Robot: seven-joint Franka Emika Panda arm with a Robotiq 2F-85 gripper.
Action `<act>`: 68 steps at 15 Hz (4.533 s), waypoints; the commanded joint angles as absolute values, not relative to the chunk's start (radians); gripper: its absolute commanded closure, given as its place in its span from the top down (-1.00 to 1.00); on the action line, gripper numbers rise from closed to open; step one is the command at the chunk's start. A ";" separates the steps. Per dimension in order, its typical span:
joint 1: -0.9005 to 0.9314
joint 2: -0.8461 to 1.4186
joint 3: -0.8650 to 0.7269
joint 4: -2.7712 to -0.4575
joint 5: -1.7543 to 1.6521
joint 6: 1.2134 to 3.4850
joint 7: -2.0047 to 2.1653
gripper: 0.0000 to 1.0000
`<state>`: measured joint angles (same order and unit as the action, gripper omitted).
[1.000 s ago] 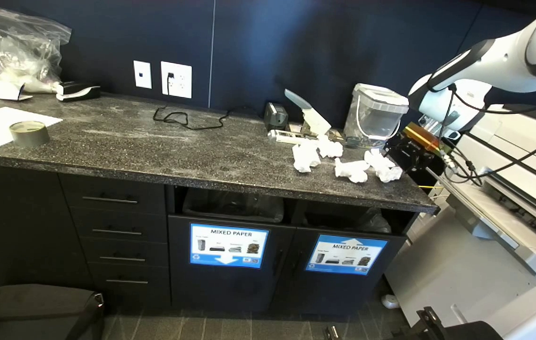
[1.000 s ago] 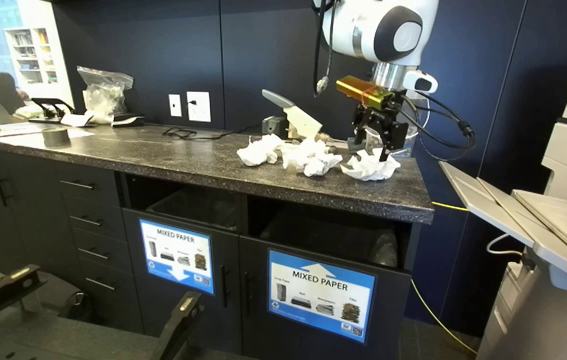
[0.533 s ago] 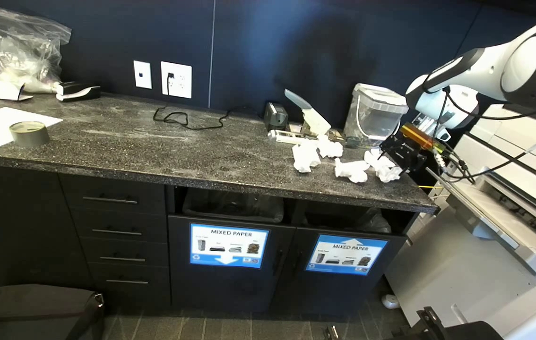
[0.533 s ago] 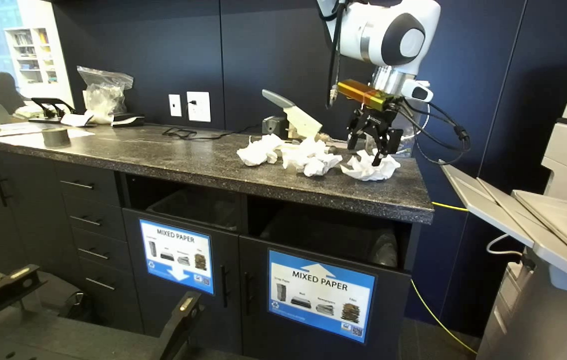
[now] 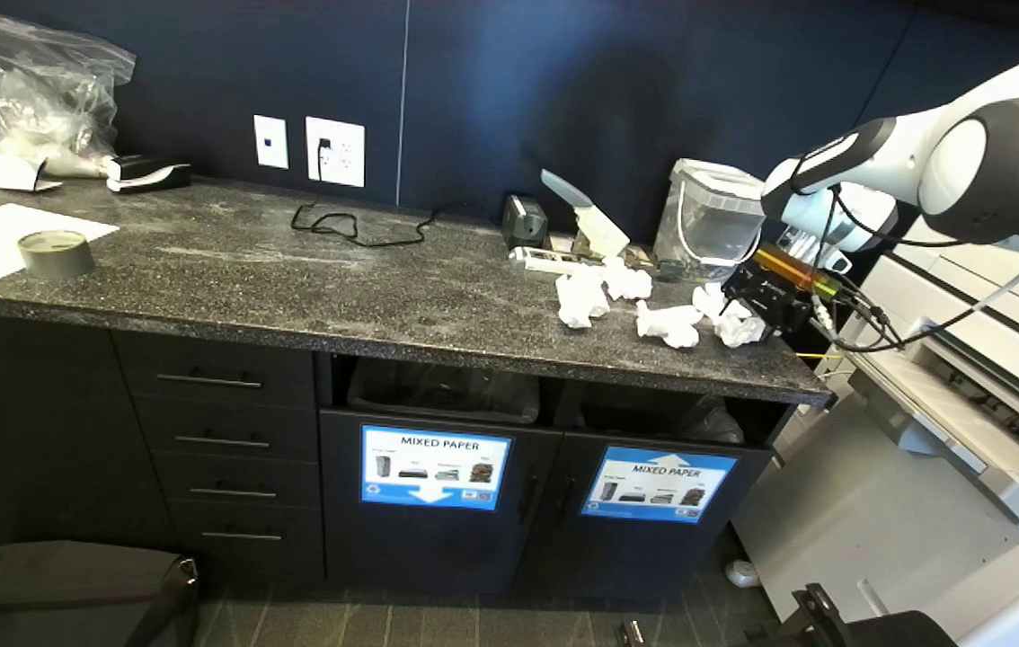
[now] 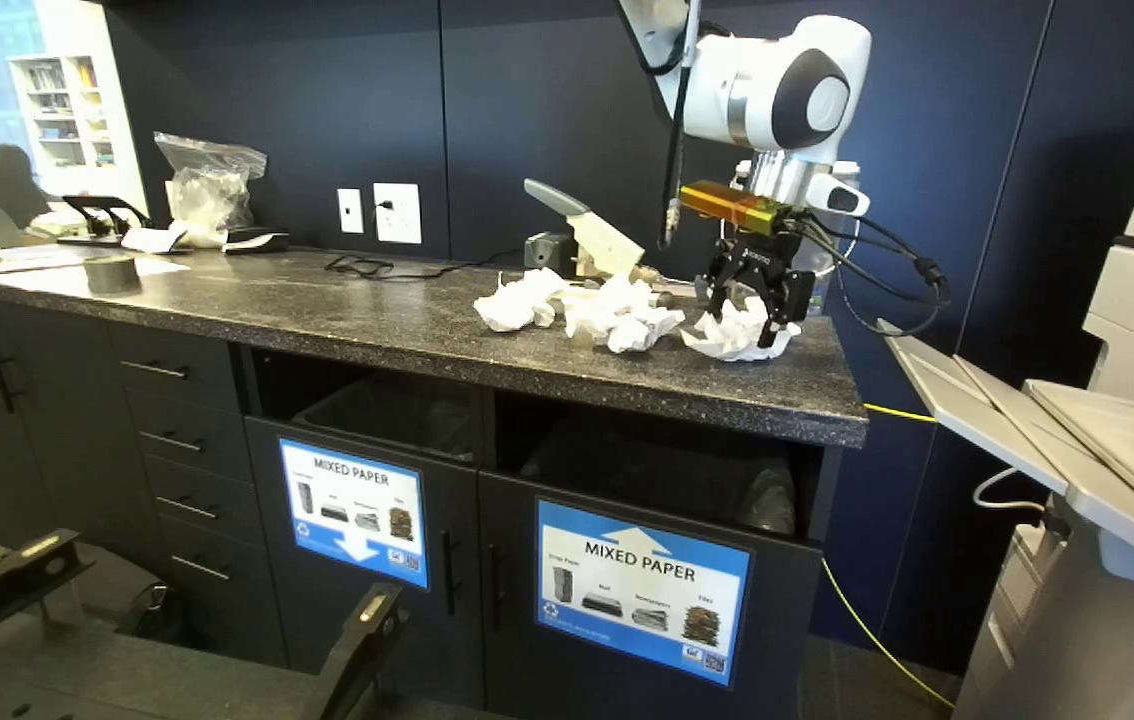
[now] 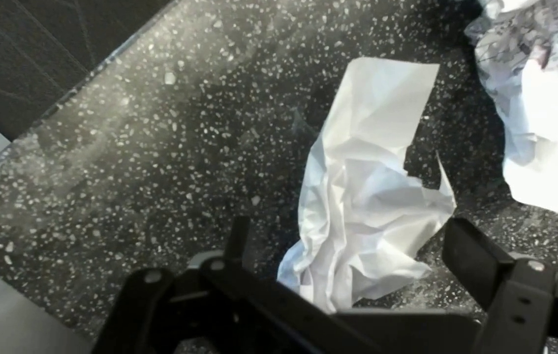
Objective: Pick up the papers from the counter and put them in the bin
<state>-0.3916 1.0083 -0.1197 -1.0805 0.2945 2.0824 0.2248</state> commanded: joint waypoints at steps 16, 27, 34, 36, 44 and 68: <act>-0.382 1.164 -0.137 -0.841 0.218 2.028 0.276 -0.57; -0.341 1.086 -0.128 -0.997 0.123 2.083 0.117 -0.71; -0.341 0.918 -0.103 -1.300 0.128 2.260 -0.077 -0.71; -0.339 0.873 -0.100 -1.387 0.129 2.308 -0.119 -0.71; -0.348 0.671 -0.064 -1.745 0.139 2.502 -0.230 -0.71; -0.215 0.799 0.034 -2.391 0.051 3.648 -0.131 -0.73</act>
